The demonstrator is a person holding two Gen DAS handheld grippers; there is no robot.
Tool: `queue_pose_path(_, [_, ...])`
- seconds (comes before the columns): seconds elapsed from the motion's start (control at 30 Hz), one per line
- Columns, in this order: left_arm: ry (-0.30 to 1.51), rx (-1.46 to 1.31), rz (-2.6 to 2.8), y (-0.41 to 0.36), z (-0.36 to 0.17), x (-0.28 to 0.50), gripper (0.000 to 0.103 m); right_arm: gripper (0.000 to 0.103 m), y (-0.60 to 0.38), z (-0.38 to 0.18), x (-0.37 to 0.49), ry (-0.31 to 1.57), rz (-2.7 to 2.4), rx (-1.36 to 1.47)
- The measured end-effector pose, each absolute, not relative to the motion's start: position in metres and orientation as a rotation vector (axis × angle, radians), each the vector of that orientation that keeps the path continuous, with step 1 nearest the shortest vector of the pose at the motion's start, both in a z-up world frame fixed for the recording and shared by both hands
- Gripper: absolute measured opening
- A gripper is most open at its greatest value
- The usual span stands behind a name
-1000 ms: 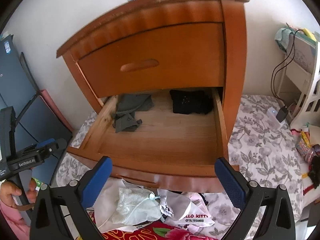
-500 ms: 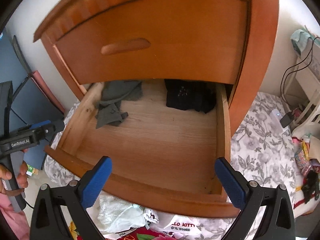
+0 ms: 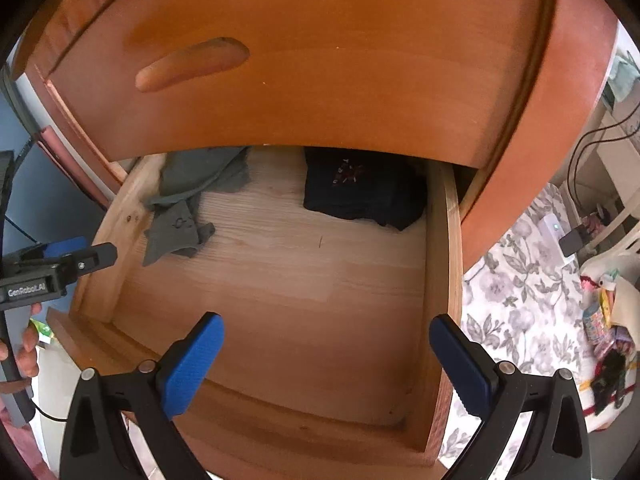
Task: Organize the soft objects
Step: 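Raise both grippers back into the drawer toward the grey garment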
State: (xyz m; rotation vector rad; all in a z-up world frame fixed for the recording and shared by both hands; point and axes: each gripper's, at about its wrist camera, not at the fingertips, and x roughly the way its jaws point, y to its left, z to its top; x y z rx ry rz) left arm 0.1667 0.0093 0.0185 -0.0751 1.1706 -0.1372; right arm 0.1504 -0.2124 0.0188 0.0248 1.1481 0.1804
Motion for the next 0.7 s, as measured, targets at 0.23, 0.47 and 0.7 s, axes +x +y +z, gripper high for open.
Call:
queue_pose_path(0.23, [1.185,-0.035,-0.096,0.005,0.012,0.185,0.092,0.103,-0.211,0.016,0.165,1.167,0.176,-0.002])
queue_pose_path(0.47, [1.183,-0.019,-0.135,-0.009,0.010,0.188,0.087,0.103,-0.212,0.015,0.173,1.169,0.175,-0.016])
queue_pose_path(0.7, [1.263,0.015,-0.136,-0.020,-0.009,0.204,0.076,0.103,-0.211,0.009,0.174,1.177,0.194,-0.007])
